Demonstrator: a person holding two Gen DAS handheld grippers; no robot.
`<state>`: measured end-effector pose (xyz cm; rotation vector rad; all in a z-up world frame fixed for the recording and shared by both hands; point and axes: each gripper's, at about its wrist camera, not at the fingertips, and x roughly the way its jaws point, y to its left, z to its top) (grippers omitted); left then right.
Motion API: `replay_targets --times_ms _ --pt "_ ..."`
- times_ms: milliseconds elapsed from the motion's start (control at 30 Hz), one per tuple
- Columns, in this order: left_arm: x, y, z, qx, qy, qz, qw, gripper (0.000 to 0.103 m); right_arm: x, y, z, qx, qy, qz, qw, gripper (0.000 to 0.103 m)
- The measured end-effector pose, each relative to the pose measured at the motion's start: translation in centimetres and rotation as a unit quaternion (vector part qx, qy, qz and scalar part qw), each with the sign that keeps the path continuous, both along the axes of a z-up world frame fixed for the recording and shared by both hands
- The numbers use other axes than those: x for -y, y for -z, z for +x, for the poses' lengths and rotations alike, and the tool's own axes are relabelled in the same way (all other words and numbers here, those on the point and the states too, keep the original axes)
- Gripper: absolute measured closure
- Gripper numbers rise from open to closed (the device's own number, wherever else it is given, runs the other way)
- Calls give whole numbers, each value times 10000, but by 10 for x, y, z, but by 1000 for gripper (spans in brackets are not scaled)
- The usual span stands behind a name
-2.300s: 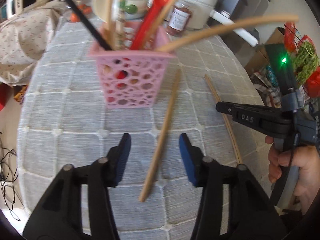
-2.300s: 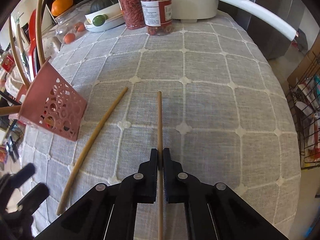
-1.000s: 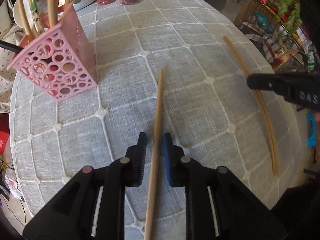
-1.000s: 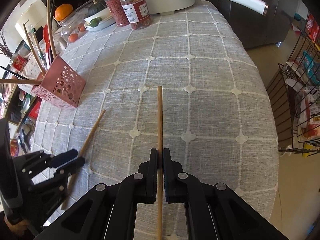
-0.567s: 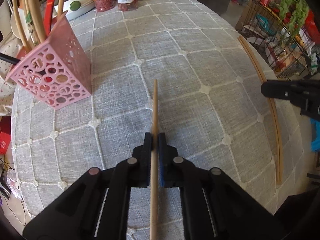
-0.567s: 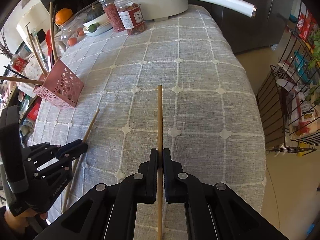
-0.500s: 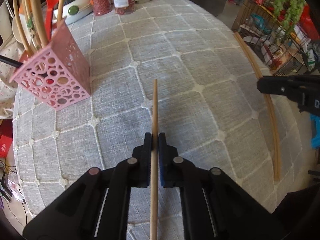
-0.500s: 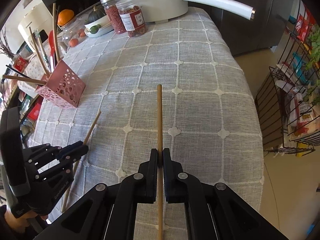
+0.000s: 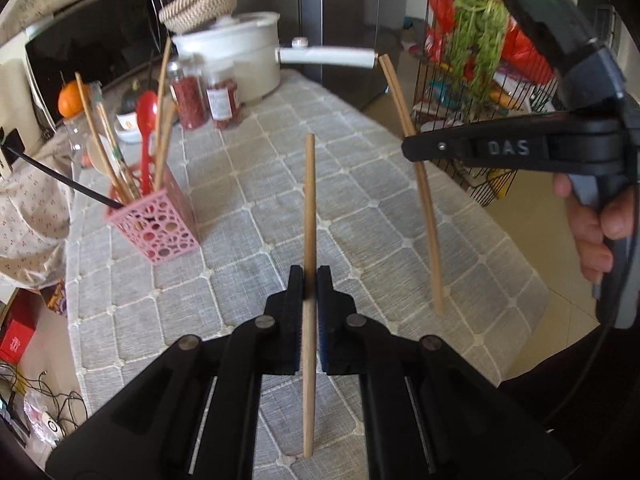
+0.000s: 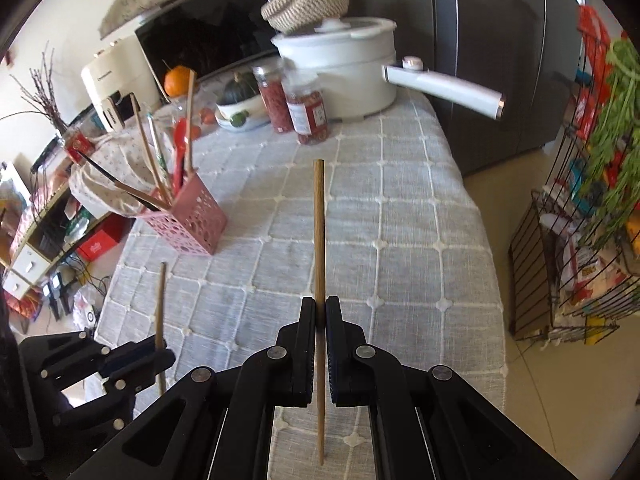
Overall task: Organize utensils
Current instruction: 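Lift both wooden chopsticks upright and carry them over the pink holder, then drop the wooden chopstick into the pink holder with the left tool while the right tool holds its chopstick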
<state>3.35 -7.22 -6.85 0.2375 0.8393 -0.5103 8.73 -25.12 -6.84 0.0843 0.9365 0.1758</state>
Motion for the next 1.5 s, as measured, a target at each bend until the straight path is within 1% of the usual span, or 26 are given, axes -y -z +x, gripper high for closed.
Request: replay_targets --times_ms 67,100,167,267,300,367,400,500,567,633,667,700,733,800,933,967,1000,1067,1133,1267,1333,1367,1500 --pt "-3 -10 -6 172 1 -90 9998 96 -5 -12 -5 251 -33 -42 9997 98" --pt "-7 -19 -10 304 -11 -170 9994 96 -6 -16 -6 338 -47 -31 9994 98" --pt "-13 -28 -12 444 -14 -308 9985 96 -9 -26 -8 521 -63 40 9986 98" --pt "-23 -53 -17 789 5 -486 9957 96 -16 -40 -9 757 -89 123 9970 98" --pt "-28 -64 -18 969 -22 -572 9937 96 -19 -44 -8 823 -97 132 9965 98" --pt "-35 -78 -16 1222 -114 -688 9900 96 -25 -53 -7 989 -111 163 9949 98" --pt "-41 -88 -14 1417 -213 -784 9866 96 -29 -58 -7 1066 -121 173 9941 98" --pt "-55 -107 -10 1834 -493 -1013 9766 96 -37 -70 -5 1231 -134 233 9920 98" --pt "-65 -113 -4 1977 -710 -1174 9706 96 -40 -75 -3 1300 -138 304 9909 98" --pt "-77 -116 5 2152 -1029 -1340 9619 96 -43 -77 0 1330 -142 368 9903 98" --pt "-80 -116 9 2223 -1140 -1379 9584 96 -45 -78 2 1334 -142 404 9901 98" --pt "-85 -115 15 2356 -1314 -1404 9526 96 -46 -78 4 1330 -140 426 9901 98" --pt "-86 -113 18 2454 -1413 -1401 9488 96 -48 -77 6 1317 -137 455 9901 98" --pt "-89 -107 26 2738 -1606 -1363 9384 96 -51 -75 9 1271 -136 514 9905 98" --pt "-91 -95 41 2876 -1936 -1552 9251 96 -52 -70 14 1200 -121 600 9909 98" --pt "-91 -94 43 2896 -1982 -1579 9230 96 -53 -69 15 1184 -110 612 9910 98" --pt "-90 -90 49 2935 -2062 -1646 9188 96 -53 -67 17 1164 -104 620 9912 98" --pt "-85 -85 54 3040 -2232 -1611 9120 96 -53 -65 19 1137 -90 626 9915 98" --pt "-82 -78 64 3029 -2317 -1583 9108 96 -53 -63 21 1117 -66 632 9917 98" --pt "-81 -65 81 2928 -2426 -1476 9130 96 -50 -59 24 1044 -20 686 9922 98" --pt "-82 -59 88 2847 -2454 -1472 9149 96 -48 -58 25 1027 -11 688 9923 98" --pt "-82 -56 91 2840 -2483 -1414 9152 96 -47 -58 26 1022 -5 681 9924 98" --pt "-79 -49 97 2743 -2473 -1246 9209 96 -46 -55 31 977 16 676 9929 98"
